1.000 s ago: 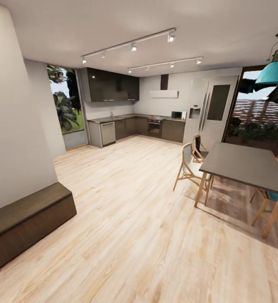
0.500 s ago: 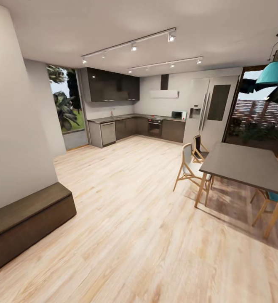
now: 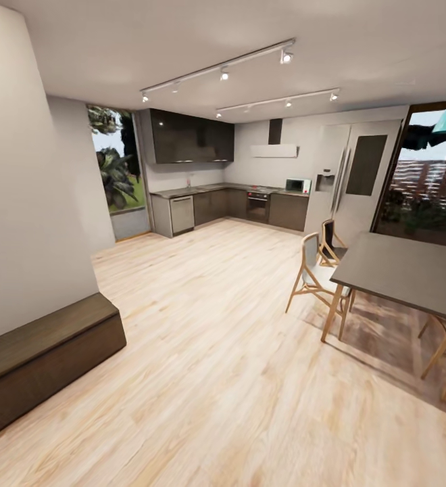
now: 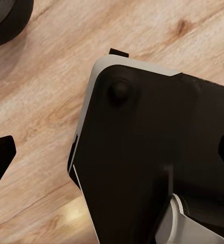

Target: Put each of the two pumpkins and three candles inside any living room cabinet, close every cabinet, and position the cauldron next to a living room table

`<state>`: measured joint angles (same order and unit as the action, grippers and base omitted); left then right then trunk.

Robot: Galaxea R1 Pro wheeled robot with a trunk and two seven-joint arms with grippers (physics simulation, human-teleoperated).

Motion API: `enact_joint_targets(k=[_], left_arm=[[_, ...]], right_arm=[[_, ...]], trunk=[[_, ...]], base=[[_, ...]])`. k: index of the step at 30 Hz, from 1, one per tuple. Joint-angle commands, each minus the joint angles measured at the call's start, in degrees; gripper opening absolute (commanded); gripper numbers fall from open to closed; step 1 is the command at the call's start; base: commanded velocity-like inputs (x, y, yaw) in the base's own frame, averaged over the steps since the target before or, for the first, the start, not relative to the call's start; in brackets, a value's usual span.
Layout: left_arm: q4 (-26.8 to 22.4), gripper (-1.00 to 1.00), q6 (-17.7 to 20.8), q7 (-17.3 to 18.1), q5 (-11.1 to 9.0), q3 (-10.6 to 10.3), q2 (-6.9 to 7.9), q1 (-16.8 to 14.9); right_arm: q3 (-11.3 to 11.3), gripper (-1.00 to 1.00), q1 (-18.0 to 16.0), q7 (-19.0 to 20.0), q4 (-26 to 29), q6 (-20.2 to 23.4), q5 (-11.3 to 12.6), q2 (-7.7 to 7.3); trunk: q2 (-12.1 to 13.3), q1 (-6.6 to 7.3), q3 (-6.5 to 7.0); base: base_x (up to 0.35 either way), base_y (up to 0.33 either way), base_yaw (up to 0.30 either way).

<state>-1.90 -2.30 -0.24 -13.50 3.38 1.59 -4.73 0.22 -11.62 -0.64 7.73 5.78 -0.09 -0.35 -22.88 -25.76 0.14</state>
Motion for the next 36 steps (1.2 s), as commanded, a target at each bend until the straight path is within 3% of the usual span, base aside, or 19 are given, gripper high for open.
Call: enact_joint_targets(k=[1, 14, 23, 36], left_arm=[[0.05, 1.00, -0.17, -0.02, -0.04, 0.31, -0.01, -0.02], [0.05, 1.00, -0.17, -0.02, -0.04, 0.31, -0.01, -0.02], [0.05, 1.00, -0.17, -0.02, -0.04, 0.31, -0.01, -0.02], [0.05, 1.00, -0.17, -0.02, -0.04, 0.31, -0.01, -0.02]], right_arm=[[0.04, 1.00, 0.02, -0.07, 0.11, 0.34, -0.02, 0.00], [0.03, 1.00, 0.02, -0.07, 0.09, 0.28, -0.07, 0.00], [0.04, 1.00, 0.02, -0.07, 0.12, 0.28, -0.07, 0.01], [0.05, 1.00, 0.02, -0.07, 0.10, 0.28, -0.08, 0.01]], trunk=[[-0.03, -0.03, -0.02], [-0.03, -0.03, -0.02], [-0.03, -0.03, -0.02], [-0.03, -0.03, -0.02]], base=[[0.063, -0.052, 0.004], [0.030, -0.014, 0.133], [0.225, -0.167, 0.267], [0.263, -0.212, 0.033]])
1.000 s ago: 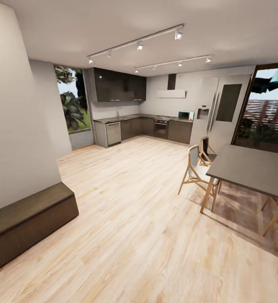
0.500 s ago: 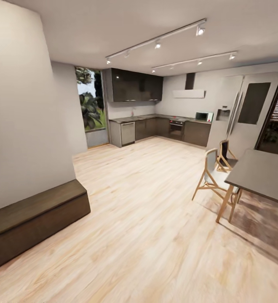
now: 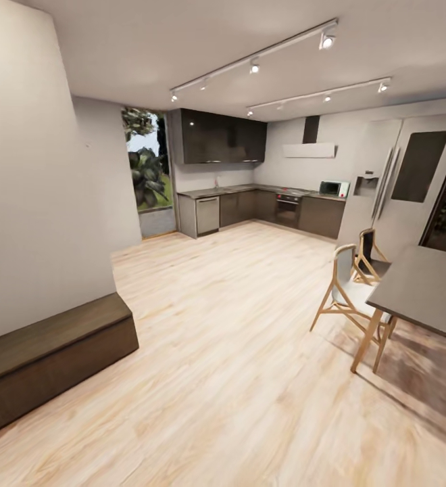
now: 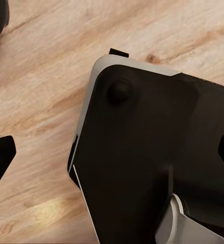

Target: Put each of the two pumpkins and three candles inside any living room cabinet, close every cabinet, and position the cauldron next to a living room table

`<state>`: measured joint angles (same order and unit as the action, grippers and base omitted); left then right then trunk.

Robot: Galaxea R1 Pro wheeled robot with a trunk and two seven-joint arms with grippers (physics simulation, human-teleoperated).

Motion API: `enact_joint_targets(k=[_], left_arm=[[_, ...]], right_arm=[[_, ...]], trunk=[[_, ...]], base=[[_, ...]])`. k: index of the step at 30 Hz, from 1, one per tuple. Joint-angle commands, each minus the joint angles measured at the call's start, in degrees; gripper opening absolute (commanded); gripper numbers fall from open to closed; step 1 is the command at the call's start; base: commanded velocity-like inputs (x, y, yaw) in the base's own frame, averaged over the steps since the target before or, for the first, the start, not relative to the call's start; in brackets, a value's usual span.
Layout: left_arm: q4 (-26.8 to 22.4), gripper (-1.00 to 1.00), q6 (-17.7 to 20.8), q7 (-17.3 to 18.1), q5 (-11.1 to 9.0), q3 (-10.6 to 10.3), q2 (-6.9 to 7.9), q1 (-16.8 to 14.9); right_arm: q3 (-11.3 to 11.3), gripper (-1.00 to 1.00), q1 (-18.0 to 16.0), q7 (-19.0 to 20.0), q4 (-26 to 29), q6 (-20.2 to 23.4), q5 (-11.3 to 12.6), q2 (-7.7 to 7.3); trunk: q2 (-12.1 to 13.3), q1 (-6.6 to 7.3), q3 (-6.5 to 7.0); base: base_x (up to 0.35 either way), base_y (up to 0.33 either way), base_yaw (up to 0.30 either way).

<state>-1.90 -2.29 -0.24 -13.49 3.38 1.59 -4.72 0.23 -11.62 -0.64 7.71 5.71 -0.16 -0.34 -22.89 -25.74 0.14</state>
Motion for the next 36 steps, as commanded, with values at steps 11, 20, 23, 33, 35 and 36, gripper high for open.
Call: enact_joint_targets(k=[11, 20, 23, 33, 35, 36], left_arm=[[0.06, 1.00, -0.17, -0.02, -0.04, 0.31, -0.01, -0.02], [0.08, 1.00, -0.17, -0.02, -0.04, 0.31, -0.01, -0.02], [0.06, 1.00, -0.17, -0.02, -0.04, 0.31, -0.01, -0.02], [0.07, 1.00, -0.17, -0.02, -0.04, 0.31, -0.01, -0.02], [0.06, 1.00, -0.17, -0.02, -0.04, 0.31, -0.01, -0.02], [0.06, 1.00, -0.17, -0.02, -0.04, 0.31, -0.01, -0.02]], right_arm=[[0.03, 1.00, 0.02, -0.07, 0.12, 0.35, -0.02, 0.01], [0.03, 1.00, 0.02, -0.07, 0.12, 0.35, -0.02, 0.00], [0.03, 1.00, 0.02, -0.07, 0.12, 0.35, -0.02, -0.01], [0.03, 1.00, 0.02, -0.07, 0.12, 0.35, -0.02, -0.01], [0.03, 1.00, 0.02, -0.07, 0.12, 0.35, -0.02, -0.01], [0.03, 1.00, 0.02, -0.07, 0.12, 0.35, -0.02, -0.01]], trunk=[[-0.03, -0.04, -0.02], [-0.03, -0.04, -0.02], [-0.03, -0.04, -0.02], [-0.03, -0.04, -0.02], [-0.03, -0.04, -0.02], [-0.03, -0.04, -0.02]], base=[[0.273, -0.213, 0.208], [0.275, -0.213, 0.248], [0.275, -0.213, 0.249], [0.275, -0.213, 0.249], [0.275, -0.213, 0.249], [0.275, -0.195, 0.249]])
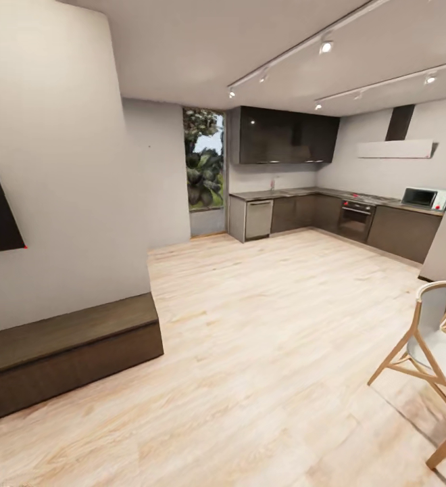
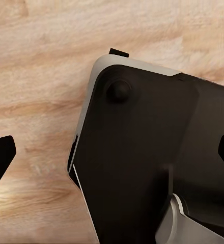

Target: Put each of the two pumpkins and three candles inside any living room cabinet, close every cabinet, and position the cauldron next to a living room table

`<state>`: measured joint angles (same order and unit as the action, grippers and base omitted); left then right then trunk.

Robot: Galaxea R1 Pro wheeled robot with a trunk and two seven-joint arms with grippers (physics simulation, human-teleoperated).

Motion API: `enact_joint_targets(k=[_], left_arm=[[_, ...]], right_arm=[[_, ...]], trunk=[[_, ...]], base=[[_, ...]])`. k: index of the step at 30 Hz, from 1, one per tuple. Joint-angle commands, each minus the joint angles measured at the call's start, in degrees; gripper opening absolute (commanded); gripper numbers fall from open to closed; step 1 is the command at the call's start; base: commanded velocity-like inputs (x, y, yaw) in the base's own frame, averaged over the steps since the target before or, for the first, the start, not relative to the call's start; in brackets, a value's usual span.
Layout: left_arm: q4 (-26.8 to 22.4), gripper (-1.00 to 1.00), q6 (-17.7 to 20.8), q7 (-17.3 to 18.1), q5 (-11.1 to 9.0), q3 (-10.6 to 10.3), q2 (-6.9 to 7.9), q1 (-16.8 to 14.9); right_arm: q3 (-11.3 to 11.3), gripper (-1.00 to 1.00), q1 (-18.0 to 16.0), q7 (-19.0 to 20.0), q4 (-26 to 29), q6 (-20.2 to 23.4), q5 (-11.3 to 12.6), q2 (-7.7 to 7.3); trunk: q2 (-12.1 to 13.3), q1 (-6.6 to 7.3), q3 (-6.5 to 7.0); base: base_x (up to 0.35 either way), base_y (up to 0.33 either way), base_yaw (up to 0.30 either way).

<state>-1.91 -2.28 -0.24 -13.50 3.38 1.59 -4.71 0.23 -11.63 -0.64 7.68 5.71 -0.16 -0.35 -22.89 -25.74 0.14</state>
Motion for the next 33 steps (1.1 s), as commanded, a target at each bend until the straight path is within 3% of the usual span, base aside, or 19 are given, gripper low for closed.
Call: enact_joint_targets(k=[1, 24, 33], left_arm=[[0.07, 1.00, -0.18, -0.02, -0.04, 0.31, -0.01, -0.03], [0.13, 1.00, -0.18, -0.02, -0.04, 0.31, -0.01, -0.03], [0.12, 1.00, -0.18, -0.02, -0.04, 0.31, -0.01, -0.03]], right_arm=[[0.03, 1.00, 0.03, -0.07, 0.14, 0.36, -0.02, -0.01], [0.03, 1.00, 0.03, -0.07, 0.14, 0.36, -0.02, 0.05], [0.03, 1.00, 0.03, -0.07, 0.14, 0.36, -0.02, 0.04]], trunk=[[-0.03, -0.05, -0.02], [-0.03, -0.05, -0.29], [-0.03, -0.05, -0.64]], base=[[0.275, -0.192, 0.249], [0.275, -0.181, 0.253], [0.274, -0.036, 0.261]])
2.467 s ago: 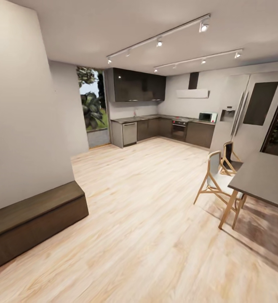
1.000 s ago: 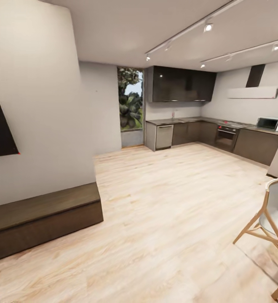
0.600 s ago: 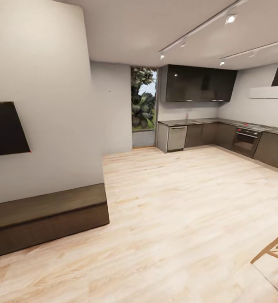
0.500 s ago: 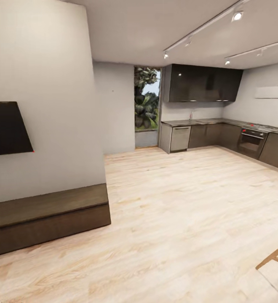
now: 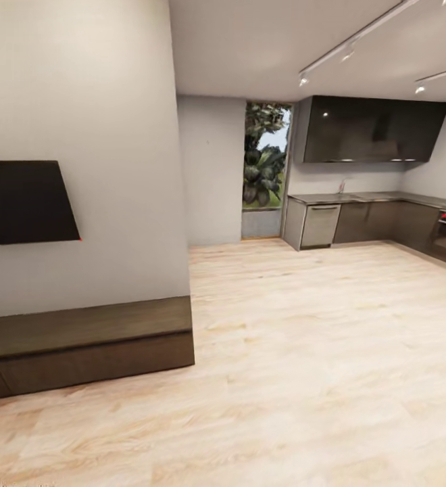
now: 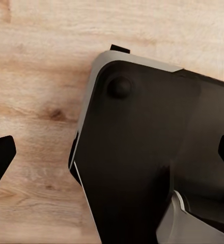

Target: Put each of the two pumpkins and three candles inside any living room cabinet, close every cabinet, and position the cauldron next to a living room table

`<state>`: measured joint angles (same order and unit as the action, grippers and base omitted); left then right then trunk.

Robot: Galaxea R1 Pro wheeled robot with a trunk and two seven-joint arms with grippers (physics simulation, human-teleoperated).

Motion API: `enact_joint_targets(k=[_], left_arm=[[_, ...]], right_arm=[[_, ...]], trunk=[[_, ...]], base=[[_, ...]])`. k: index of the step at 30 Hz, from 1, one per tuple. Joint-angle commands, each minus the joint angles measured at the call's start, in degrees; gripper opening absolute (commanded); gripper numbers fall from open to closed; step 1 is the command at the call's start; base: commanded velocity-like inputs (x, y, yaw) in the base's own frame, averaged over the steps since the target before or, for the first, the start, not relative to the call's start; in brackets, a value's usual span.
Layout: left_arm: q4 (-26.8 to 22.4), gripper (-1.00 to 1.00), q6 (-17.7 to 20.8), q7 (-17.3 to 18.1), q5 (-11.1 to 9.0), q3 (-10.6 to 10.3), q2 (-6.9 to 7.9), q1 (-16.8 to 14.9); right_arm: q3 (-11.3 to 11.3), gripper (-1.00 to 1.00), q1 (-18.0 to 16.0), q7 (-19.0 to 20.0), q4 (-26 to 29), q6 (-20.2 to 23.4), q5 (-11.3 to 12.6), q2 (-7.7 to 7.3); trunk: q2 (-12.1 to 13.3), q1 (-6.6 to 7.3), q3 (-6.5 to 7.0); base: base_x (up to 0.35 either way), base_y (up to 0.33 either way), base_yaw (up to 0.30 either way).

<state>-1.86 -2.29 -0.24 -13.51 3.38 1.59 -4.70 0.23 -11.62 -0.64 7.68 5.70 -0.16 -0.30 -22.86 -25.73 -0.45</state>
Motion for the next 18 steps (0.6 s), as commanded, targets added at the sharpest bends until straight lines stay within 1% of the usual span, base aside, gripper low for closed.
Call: enact_joint_targets(k=[1, 5, 8, 12, 18], left_arm=[[0.08, 1.00, -0.17, -0.02, -0.03, 0.31, -0.01, -0.04], [0.04, 1.00, -0.17, -0.02, -0.03, 0.31, -0.01, -0.04], [0.02, 1.00, -0.17, -0.02, -0.03, 0.31, -0.01, -0.04], [0.05, 1.00, -0.17, -0.02, -0.03, 0.31, -0.01, -0.04], [0.07, 1.00, -0.17, -0.02, -0.03, 0.31, -0.01, -0.04]], right_arm=[[0.03, 1.00, 0.02, -0.07, 0.14, 0.36, -0.02, 0.01], [0.03, 1.00, 0.02, -0.07, 0.14, 0.36, -0.02, 0.01], [0.03, 1.00, 0.02, -0.07, 0.14, 0.36, -0.02, -0.02], [0.03, 1.00, 0.02, -0.07, 0.14, 0.36, -0.02, -0.05], [0.03, 1.00, 0.02, -0.07, 0.14, 0.36, -0.02, -0.05]], trunk=[[-0.06, -0.05, -0.09], [-0.06, -0.05, -0.25], [-0.06, -0.05, -0.33], [-0.06, -0.05, -0.38], [-0.06, -0.05, -0.39]], base=[[0.268, -0.002, 0.261], [0.266, -0.001, 0.255], [0.264, 0.000, 0.154], [0.264, 0.000, 0.060], [0.267, 0.000, 0.009]])
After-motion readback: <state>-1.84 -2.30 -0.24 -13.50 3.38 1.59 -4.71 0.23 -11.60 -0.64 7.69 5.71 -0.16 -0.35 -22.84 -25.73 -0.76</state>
